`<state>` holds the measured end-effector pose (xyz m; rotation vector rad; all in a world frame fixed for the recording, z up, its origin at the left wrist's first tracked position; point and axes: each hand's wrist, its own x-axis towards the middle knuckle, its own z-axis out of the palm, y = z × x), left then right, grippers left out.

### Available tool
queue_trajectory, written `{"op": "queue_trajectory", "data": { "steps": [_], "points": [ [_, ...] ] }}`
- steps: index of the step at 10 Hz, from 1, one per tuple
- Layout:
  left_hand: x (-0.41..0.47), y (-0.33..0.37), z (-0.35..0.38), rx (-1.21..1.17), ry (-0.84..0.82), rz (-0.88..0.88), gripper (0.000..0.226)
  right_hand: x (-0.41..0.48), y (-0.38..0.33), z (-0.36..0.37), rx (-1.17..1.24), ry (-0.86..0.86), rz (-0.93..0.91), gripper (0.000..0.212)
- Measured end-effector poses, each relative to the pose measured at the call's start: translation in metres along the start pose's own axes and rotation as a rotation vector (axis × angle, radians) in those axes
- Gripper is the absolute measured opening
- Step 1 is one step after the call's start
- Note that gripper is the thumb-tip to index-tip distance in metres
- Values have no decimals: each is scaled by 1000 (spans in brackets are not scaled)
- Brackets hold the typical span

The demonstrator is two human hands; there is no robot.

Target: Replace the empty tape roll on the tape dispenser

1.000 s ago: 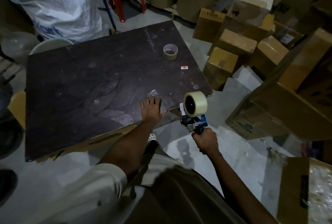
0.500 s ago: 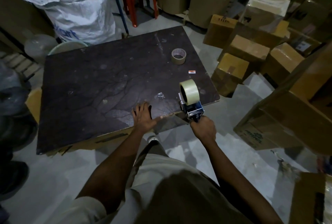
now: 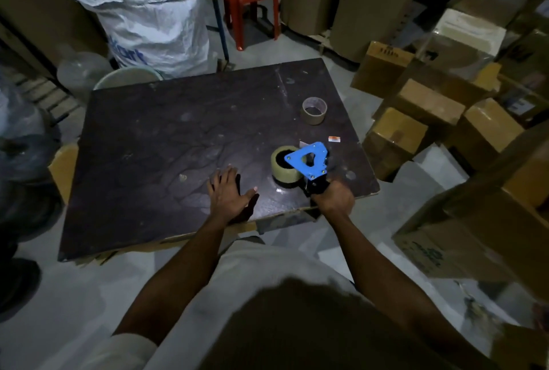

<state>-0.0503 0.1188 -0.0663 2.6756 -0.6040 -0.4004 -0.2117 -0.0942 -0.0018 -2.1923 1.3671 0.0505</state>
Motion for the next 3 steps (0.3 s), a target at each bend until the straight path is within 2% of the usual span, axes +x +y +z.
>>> {"op": "queue_trajectory", "data": {
  "steps": [1,2,3],
  "points": [
    [15,-3,-7,3,14,9,92,9,-15,3,-27,-70,-20,49],
    [29,-8,-12,29,33,26,96,20,-26,5,-126,-178,42,76],
    [41,-10,-23,91,34,79,95,28,-45,7,-291,-163,105,99]
  ]
}}
